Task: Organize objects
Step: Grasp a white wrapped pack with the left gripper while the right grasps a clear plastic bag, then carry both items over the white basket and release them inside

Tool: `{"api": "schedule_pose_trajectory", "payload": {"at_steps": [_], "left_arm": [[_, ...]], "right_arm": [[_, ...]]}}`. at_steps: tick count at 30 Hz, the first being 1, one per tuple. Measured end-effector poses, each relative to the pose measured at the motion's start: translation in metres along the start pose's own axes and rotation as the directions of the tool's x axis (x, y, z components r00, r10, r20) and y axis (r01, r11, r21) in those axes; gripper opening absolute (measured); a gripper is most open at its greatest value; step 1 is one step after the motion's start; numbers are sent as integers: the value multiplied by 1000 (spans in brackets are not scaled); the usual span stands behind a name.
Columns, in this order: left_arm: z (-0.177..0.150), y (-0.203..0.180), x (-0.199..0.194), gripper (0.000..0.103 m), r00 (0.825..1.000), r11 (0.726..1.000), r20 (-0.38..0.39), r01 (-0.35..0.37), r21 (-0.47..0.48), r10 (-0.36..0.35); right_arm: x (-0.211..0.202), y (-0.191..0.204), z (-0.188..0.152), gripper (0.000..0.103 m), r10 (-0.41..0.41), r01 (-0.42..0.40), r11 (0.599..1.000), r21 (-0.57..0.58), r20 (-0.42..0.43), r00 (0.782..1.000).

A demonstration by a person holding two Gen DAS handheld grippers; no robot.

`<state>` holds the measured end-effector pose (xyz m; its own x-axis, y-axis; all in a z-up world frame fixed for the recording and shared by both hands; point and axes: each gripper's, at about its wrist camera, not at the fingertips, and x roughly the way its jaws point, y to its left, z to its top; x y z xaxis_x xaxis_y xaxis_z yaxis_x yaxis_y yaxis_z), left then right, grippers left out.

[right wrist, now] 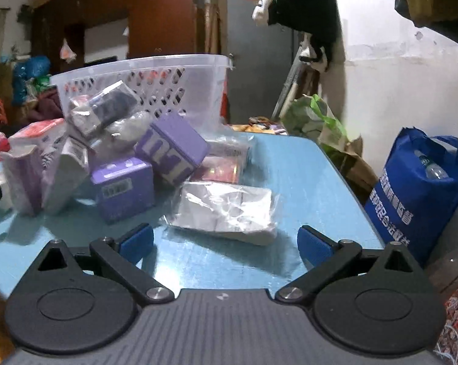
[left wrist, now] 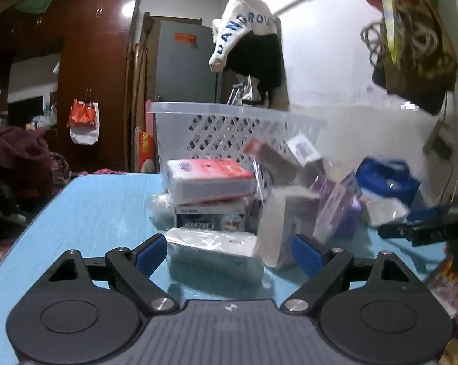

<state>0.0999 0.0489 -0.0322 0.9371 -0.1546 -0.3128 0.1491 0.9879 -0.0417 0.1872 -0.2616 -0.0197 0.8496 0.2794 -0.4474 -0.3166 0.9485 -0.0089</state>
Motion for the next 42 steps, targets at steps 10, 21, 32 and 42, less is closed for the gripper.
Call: {"api": "schedule_pose_trajectory", "payload": {"at_steps": [10,21,32,42], "left_arm": [[-7,5,11,92,997,998,-51,-54,-13,53],[-15,16,-14,80,992,995,92,-77,-63,83],[0,26,-21,80,990,993,135,-26,-112,41],[161,31,62,80,994,983,76,93,-159,-81]], "right_arm": [[3,2,-3,95,-23,22,999,29,17,1000],[-19,-6,-11,82,5,-13,998,65,126,992],[-36,-5,6,82,89,-106,993,56,241,967],[43,35,175,82,195,-188,981,-52,212,958]]}}
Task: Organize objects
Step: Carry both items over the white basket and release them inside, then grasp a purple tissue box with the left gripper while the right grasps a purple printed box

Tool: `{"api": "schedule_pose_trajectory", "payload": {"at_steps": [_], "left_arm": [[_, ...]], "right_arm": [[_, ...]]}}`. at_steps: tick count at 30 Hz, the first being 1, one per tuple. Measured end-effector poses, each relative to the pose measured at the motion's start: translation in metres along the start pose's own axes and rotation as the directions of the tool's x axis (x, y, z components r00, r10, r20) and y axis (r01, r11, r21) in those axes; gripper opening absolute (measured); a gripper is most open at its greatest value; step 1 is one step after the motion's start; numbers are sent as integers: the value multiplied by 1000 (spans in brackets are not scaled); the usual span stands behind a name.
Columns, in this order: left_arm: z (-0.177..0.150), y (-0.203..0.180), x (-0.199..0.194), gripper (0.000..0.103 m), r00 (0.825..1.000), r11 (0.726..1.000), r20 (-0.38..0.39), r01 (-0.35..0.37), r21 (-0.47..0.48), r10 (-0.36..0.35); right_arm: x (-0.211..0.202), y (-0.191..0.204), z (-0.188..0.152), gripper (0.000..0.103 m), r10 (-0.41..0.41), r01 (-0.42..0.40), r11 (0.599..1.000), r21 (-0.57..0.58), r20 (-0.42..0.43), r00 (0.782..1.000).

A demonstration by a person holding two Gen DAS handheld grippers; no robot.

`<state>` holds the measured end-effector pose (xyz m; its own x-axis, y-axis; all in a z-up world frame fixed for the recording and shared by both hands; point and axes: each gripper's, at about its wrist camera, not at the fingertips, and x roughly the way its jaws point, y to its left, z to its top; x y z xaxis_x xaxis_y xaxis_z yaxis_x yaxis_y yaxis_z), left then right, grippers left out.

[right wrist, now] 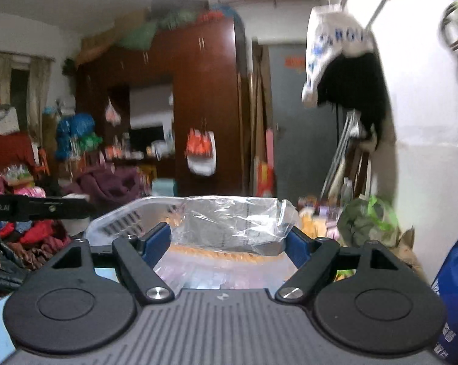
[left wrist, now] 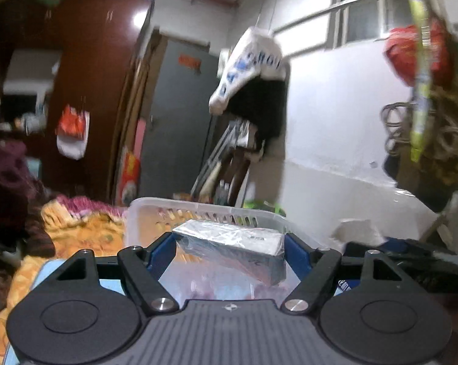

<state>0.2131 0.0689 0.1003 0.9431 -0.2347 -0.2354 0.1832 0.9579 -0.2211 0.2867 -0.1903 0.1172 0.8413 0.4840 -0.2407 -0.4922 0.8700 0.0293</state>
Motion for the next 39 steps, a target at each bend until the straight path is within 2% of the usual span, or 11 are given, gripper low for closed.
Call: {"api": "schedule_pose_trajectory", "payload": {"at_steps": [4,7,10,13,17,20,22,24,26,34,39], "left_arm": [[23,5,57,80,990,997,-121,-70,-9,69],[17,9,77,80,983,998,-170,-69,-10,66],[10,8,82,89,983,998,-175,-58,-10,55],[7,10,72,102,988,999,-151,-40,-27,35],[-8,4,32,103,997,999,-70,-22,-39,19],[-41,-10,-13,103,1000,1000,-5,-9,11,9],[-72,-19,-41,103,1000,999,12,22,46,-22],[-103,-25,-61,103,999,998,10,31,54,-31],[-126,-30,-70,103,1000,998,-2,29,57,-29],[-151,-33,-46,100,996,996,-87,21,81,-14],[-157,-36,-39,100,995,995,-95,0,102,10]], "right_arm": [[45,-2,12,82,-15,13,1000,-11,-113,994],[54,0,8,86,-25,21,999,-35,-127,992],[46,-1,4,102,-9,5,999,-32,-106,994],[21,-7,-2,103,24,-24,1000,0,-52,998],[-17,-16,-26,103,50,-50,998,45,4,999],[-46,-21,-66,103,60,-61,997,50,20,998],[-60,-25,-91,99,72,-73,995,61,23,997],[-63,-29,-108,81,66,-67,995,76,19,998],[-56,-27,-112,76,33,-33,998,52,-9,999],[-19,-6,-98,74,-23,13,997,-81,-123,992],[-11,-19,-104,74,32,-27,999,29,-183,983]]}}
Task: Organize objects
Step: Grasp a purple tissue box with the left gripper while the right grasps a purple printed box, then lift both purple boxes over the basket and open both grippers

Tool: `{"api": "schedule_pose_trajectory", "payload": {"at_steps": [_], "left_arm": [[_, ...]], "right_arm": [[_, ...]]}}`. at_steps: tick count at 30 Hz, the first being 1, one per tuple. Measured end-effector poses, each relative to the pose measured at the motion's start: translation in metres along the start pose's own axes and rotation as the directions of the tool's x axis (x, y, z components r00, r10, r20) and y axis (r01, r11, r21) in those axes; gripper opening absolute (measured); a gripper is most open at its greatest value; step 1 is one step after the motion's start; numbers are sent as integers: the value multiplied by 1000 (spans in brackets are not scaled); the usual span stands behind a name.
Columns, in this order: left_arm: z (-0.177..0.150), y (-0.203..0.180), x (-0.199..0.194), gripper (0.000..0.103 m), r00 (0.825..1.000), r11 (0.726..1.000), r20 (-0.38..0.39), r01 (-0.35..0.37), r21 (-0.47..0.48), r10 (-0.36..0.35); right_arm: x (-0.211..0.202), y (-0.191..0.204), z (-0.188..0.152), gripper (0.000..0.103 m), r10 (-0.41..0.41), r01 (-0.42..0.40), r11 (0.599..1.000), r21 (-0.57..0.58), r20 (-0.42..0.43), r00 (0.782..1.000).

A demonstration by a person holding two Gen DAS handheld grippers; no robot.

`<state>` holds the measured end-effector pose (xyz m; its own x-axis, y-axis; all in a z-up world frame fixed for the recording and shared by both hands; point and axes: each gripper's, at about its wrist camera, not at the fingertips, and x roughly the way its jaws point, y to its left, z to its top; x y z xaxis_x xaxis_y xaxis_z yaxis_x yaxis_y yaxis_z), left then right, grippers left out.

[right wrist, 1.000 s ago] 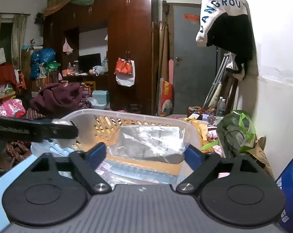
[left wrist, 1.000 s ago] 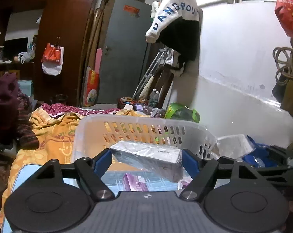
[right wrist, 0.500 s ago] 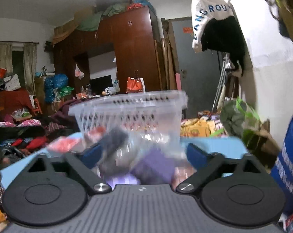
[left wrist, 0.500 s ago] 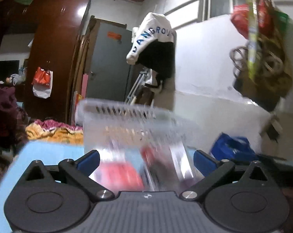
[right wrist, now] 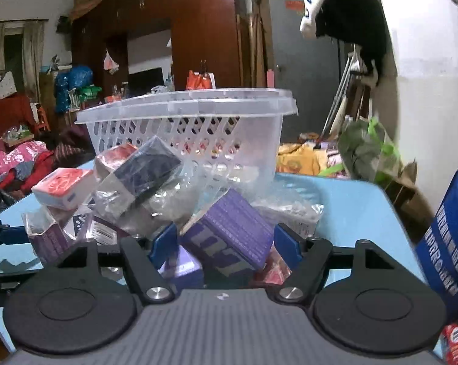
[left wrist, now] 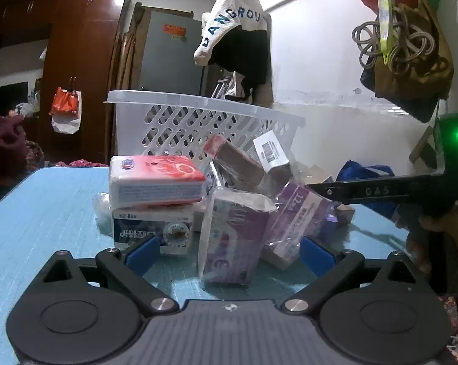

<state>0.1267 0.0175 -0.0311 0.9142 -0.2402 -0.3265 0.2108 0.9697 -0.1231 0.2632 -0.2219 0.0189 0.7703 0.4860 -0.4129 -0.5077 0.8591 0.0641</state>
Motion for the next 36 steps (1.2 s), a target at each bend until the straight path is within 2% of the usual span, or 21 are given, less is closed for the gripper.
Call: {"api": "schedule_pose_trajectory", "payload": {"at_steps": [5,8,13,17,23,32,36], "left_arm": [[0,-3,7,99,1000,1000,-7,-24,-2,24],[-3,-5,9,93,999,999,1,-38,-12,38],[-7,-6,8,53,1000,1000,14,-15,-3,15],[-11,-3,2,52,999,1000,42,-10,-13,10],[-11,-1,-14,51,993,1000,118,1,-15,1],[-9,9,-20,51,990,999,142,9,-38,-4],[-4,14,-24,51,987,998,158,33,-60,-23]], "right_arm": [[-4,-13,-12,74,50,-49,996,78,-5,999],[-6,-11,-13,71,48,-48,996,79,5,999],[-10,-6,-12,70,6,-7,999,48,26,1000],[-18,-7,-13,69,4,-8,999,50,78,997],[-31,-23,-18,69,42,-67,988,137,183,982],[-35,-20,-18,69,34,-64,990,129,219,975],[-42,-17,-20,69,19,-51,992,113,266,964]]}}
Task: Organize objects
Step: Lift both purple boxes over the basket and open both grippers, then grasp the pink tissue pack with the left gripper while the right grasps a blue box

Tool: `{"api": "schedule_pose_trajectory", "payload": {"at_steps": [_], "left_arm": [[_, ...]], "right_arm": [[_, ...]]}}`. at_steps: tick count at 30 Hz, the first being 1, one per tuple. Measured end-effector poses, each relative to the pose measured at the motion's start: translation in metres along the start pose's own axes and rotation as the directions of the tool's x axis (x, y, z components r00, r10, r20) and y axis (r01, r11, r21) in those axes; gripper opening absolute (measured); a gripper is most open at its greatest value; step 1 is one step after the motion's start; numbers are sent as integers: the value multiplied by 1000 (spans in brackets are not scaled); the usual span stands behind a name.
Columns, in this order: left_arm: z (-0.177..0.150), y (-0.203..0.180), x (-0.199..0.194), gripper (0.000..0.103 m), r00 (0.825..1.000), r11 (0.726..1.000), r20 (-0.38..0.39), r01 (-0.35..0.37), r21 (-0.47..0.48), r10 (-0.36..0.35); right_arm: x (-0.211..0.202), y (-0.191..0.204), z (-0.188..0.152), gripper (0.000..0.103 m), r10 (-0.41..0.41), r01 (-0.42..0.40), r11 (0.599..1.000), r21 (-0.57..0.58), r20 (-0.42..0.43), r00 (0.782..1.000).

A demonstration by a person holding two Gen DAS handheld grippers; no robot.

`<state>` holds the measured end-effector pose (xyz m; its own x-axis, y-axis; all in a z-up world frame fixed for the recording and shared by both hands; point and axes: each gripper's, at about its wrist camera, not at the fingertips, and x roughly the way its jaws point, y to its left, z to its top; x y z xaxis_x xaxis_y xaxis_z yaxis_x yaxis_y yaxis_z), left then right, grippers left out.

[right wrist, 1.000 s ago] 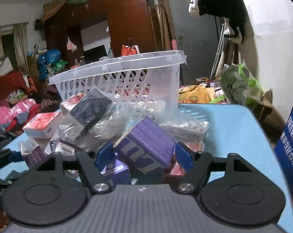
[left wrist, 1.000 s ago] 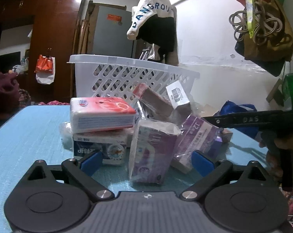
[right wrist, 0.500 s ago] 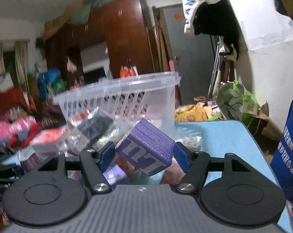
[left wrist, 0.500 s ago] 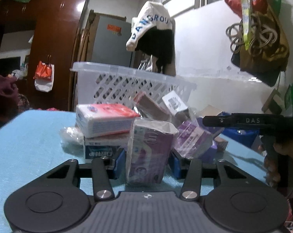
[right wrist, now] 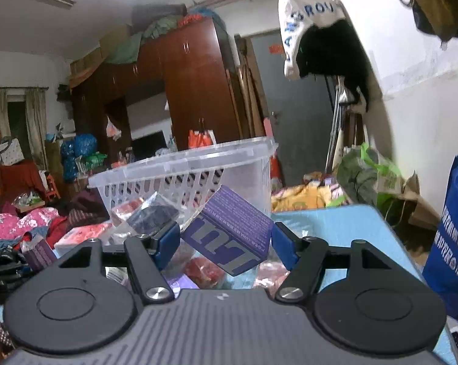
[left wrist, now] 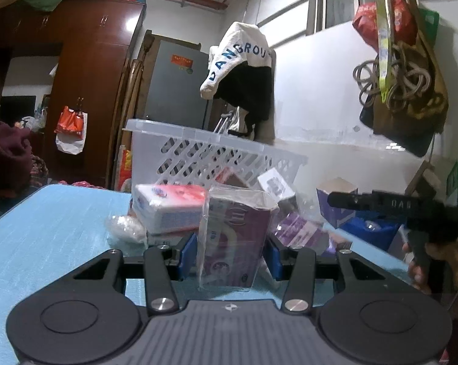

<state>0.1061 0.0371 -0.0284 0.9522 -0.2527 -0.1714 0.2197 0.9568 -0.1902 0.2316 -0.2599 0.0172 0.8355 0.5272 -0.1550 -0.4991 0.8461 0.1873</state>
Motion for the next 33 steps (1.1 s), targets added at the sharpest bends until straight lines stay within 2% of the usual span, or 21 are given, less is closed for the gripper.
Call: {"api": "schedule_pose_trajectory", "payload": {"at_steps": [3,5,7,10,13,17,18,19,21,24,27,30,32,33], "left_arm": [[27,9,-2,51,998,998,23,55,-42,-54],[63,11,3,51,997,998,55,56,-29,-55],[105,14,24,51,998,998,48,53,-30,-51],[152,22,65,51,1000,998,-2,8,-57,-8],[173,30,105,51,996,996,-69,-59,-74,53],[170,31,138,52,985,996,-155,-79,-39,72],[167,30,142,61,983,996,-165,-81,-25,75],[164,29,146,81,981,996,-177,-87,-19,82],[160,30,142,91,983,996,-167,-82,-23,77],[155,29,114,92,992,997,-102,-71,-9,70],[141,27,79,100,997,998,-44,-59,-4,59],[109,21,52,100,998,998,-52,-44,34,45],[96,21,51,100,997,999,-59,-42,18,43],[92,22,57,100,995,999,-87,-45,1,45]], "right_arm": [[-7,7,16,69,34,-34,999,3,33,999],[-8,22,45,69,55,-52,998,-43,70,996],[4,41,79,69,48,-39,992,-117,77,996],[45,58,123,69,1,3,981,-196,18,1000],[92,56,140,69,-16,-3,982,-190,-99,995],[121,57,131,71,-66,23,970,-240,-170,983],[122,58,129,73,-59,18,973,-232,-171,983],[119,57,128,76,-49,11,976,-217,-167,985],[103,53,126,103,-34,8,982,-188,-138,990],[59,50,115,103,17,-28,984,-173,-63,998],[33,43,90,103,18,-27,993,-116,-82,997],[17,39,48,103,66,-80,989,-124,-114,991],[22,37,28,103,28,-42,994,-98,-141,990],[26,35,21,103,15,-28,997,-79,-155,988]]}}
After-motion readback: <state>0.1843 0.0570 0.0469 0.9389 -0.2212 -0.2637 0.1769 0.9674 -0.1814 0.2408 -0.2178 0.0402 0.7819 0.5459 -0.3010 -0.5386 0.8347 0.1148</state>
